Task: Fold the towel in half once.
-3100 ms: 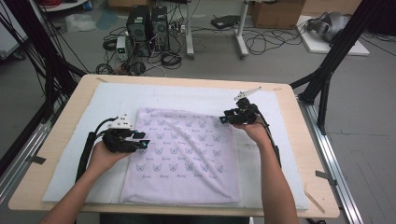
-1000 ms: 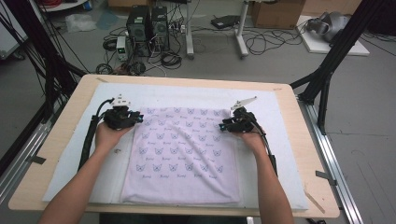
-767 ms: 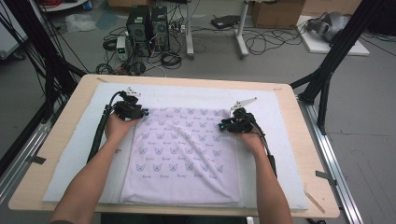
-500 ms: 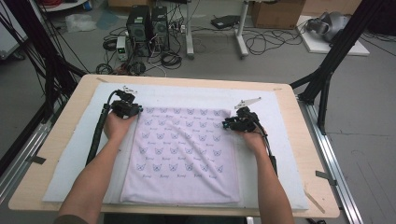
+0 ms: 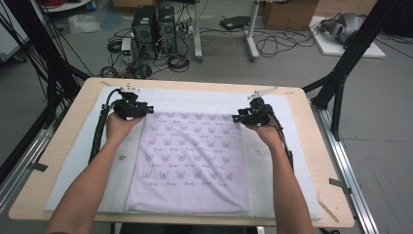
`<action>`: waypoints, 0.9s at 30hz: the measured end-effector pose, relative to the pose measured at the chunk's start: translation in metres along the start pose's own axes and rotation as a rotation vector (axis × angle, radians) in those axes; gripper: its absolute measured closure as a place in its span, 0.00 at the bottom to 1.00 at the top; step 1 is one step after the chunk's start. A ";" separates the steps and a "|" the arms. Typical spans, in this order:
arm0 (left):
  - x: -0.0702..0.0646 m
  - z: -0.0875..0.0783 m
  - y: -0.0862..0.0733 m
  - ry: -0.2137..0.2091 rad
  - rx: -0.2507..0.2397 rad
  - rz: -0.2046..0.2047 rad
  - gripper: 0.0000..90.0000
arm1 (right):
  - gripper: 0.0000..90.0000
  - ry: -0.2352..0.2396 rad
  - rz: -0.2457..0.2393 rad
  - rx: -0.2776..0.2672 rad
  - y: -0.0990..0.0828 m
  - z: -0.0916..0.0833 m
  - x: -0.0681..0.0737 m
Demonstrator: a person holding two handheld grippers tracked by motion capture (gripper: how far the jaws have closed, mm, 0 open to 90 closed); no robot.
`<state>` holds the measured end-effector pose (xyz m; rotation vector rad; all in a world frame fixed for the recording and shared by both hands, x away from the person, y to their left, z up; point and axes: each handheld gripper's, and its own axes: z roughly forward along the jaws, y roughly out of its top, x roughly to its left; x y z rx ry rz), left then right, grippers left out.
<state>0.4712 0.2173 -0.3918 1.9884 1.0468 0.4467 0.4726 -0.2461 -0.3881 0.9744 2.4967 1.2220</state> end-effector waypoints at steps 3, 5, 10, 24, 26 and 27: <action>0.000 -0.003 0.000 -0.009 0.003 0.019 0.65 | 0.50 -0.002 0.011 -0.002 0.001 0.003 -0.001; -0.001 -0.002 -0.001 -0.017 0.025 0.027 0.64 | 0.45 0.009 0.027 0.028 -0.002 0.011 -0.001; -0.007 -0.003 -0.004 -0.035 0.034 0.042 0.62 | 0.45 0.010 0.009 0.032 -0.014 0.020 0.006; -0.011 -0.013 -0.004 -0.038 0.030 0.063 0.60 | 0.41 -0.003 -0.028 0.031 -0.011 0.012 0.017; -0.011 -0.014 -0.004 -0.040 0.022 0.068 0.60 | 0.41 -0.002 -0.037 0.030 -0.010 0.012 0.018; -0.011 -0.015 -0.004 -0.040 0.019 0.066 0.60 | 0.41 -0.003 -0.034 0.032 -0.010 0.012 0.020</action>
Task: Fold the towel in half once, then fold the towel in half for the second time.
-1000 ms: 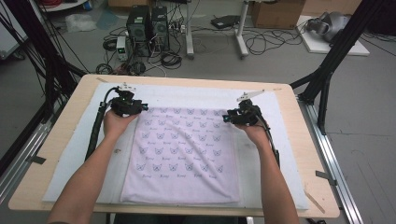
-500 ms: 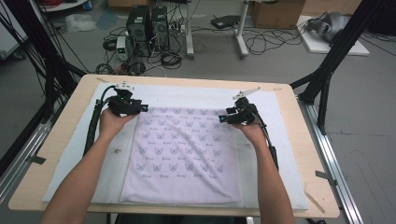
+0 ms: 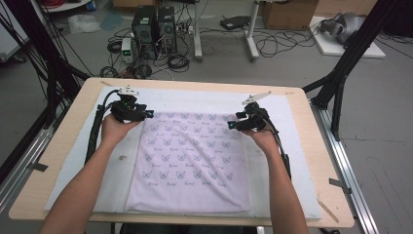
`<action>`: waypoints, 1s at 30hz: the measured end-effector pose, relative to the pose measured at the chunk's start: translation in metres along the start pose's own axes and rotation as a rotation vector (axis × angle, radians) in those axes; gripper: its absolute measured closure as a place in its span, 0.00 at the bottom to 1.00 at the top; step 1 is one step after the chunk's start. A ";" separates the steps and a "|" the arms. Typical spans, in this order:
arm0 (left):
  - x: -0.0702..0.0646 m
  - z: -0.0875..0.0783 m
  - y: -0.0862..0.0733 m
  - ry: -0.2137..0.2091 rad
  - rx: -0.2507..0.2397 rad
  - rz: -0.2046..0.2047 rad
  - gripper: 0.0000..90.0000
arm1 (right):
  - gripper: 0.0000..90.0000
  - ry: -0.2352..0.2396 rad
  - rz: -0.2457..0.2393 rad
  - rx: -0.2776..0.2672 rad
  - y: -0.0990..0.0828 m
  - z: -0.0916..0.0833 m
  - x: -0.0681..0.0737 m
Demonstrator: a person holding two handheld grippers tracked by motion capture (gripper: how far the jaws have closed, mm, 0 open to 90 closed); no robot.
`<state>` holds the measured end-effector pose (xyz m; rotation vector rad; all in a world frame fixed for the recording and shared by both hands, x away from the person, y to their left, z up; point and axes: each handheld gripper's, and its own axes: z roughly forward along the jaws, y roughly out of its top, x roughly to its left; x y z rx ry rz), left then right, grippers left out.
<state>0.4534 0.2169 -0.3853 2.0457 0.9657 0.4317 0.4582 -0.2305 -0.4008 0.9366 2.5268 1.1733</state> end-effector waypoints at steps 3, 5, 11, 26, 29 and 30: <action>0.003 0.000 0.000 0.000 -0.015 -0.004 0.60 | 0.41 -0.007 -0.011 -0.005 0.000 0.001 0.000; 0.006 0.001 -0.002 0.004 -0.019 -0.010 0.60 | 0.41 -0.013 -0.016 -0.006 0.000 0.003 -0.003; 0.021 0.010 -0.008 0.009 -0.028 -0.043 0.60 | 0.43 -0.028 -0.008 -0.002 0.000 0.004 -0.015; 0.041 0.037 -0.019 0.013 0.036 -0.083 0.62 | 0.40 -0.029 0.052 0.022 0.000 0.023 -0.045; 0.042 0.043 -0.021 0.025 0.051 -0.090 0.59 | 0.40 -0.024 0.057 0.029 -0.003 0.028 -0.047; 0.042 0.045 -0.022 0.026 0.059 -0.095 0.58 | 0.40 -0.023 0.057 0.032 -0.004 0.030 -0.048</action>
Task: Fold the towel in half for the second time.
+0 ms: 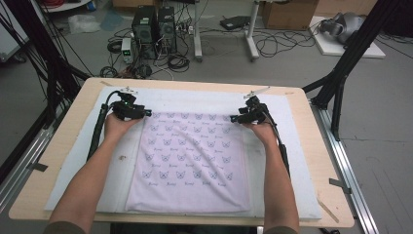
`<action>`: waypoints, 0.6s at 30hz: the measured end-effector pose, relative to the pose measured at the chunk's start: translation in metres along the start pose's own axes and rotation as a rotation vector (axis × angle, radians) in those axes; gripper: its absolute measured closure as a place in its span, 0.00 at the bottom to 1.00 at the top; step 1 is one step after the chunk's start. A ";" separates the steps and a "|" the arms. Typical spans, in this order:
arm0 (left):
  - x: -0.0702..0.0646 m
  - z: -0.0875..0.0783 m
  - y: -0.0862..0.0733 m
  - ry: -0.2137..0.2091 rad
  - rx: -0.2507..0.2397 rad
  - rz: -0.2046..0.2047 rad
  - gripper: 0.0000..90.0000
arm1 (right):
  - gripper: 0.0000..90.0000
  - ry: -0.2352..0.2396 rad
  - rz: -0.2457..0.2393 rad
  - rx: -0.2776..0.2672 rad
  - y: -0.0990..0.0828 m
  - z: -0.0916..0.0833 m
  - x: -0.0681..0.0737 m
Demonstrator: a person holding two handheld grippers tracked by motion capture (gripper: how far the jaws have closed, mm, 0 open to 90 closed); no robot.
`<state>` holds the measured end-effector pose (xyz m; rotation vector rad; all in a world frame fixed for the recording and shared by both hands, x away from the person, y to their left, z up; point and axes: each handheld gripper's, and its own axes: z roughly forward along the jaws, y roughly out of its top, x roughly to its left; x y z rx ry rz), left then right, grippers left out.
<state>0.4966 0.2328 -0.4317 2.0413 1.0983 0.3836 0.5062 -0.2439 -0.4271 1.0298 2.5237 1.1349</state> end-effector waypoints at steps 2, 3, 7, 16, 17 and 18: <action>0.000 0.005 -0.001 0.000 0.018 -0.006 0.54 | 0.39 -0.001 0.007 0.005 -0.001 0.004 0.000; 0.000 0.008 -0.002 0.004 0.032 -0.002 0.53 | 0.39 -0.003 0.008 0.006 -0.002 0.006 -0.002; -0.002 0.013 -0.002 0.018 0.031 0.007 0.55 | 0.40 -0.003 0.032 0.016 -0.009 0.013 -0.007; -0.006 0.010 0.001 -0.030 0.035 0.040 0.92 | 0.91 0.080 0.058 -0.029 -0.017 0.010 -0.004; -0.006 0.008 0.002 -0.033 0.027 0.033 0.92 | 0.92 0.088 0.062 -0.027 -0.017 0.009 -0.003; -0.006 0.005 0.003 -0.037 0.017 0.032 0.92 | 0.92 0.093 0.065 -0.027 -0.016 0.007 -0.002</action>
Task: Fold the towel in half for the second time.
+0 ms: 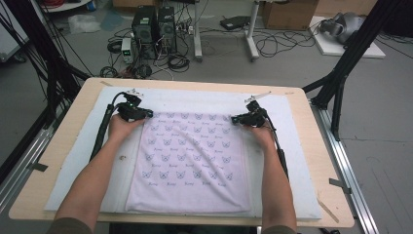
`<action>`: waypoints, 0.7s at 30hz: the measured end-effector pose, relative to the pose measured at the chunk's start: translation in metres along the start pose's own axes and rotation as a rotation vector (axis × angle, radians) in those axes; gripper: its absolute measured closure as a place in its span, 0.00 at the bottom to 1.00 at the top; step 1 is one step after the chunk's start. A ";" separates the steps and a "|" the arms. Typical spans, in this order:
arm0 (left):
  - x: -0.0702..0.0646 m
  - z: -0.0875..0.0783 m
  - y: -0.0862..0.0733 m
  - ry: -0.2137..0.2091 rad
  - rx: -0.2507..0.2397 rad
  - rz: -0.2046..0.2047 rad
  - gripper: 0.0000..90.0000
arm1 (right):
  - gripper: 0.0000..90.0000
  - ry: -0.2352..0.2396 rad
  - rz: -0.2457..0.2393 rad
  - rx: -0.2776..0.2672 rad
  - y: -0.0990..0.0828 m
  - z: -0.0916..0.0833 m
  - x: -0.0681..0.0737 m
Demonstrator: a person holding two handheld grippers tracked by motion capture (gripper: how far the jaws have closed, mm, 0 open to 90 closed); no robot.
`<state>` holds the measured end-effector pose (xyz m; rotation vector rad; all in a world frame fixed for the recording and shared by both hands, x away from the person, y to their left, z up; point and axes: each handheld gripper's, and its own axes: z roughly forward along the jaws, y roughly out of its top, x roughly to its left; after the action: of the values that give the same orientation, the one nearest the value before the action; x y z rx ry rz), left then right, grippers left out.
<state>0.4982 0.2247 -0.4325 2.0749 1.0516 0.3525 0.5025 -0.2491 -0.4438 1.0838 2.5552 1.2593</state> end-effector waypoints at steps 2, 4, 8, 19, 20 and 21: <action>-0.001 -0.007 0.003 -0.013 -0.022 0.004 0.92 | 0.93 0.005 -0.012 -0.008 0.003 -0.006 0.002; -0.002 -0.016 0.006 -0.028 -0.051 0.010 0.92 | 0.93 0.011 -0.024 -0.026 0.006 -0.014 0.006; -0.005 -0.036 0.010 -0.057 -0.106 0.024 0.92 | 0.93 0.031 -0.051 -0.064 0.013 -0.034 0.015; -0.026 -0.087 -0.002 -0.111 -0.202 0.111 0.92 | 0.93 0.102 -0.084 -0.144 0.010 -0.076 0.040; -0.028 -0.091 -0.004 -0.114 -0.209 0.121 0.92 | 0.93 0.106 -0.088 -0.145 0.009 -0.078 0.043; -0.031 -0.095 -0.006 -0.116 -0.214 0.130 0.92 | 0.93 0.109 -0.095 -0.154 0.007 -0.080 0.045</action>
<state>0.4242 0.2510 -0.3706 1.9504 0.7772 0.3865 0.4434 -0.2704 -0.3762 0.8767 2.5019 1.4992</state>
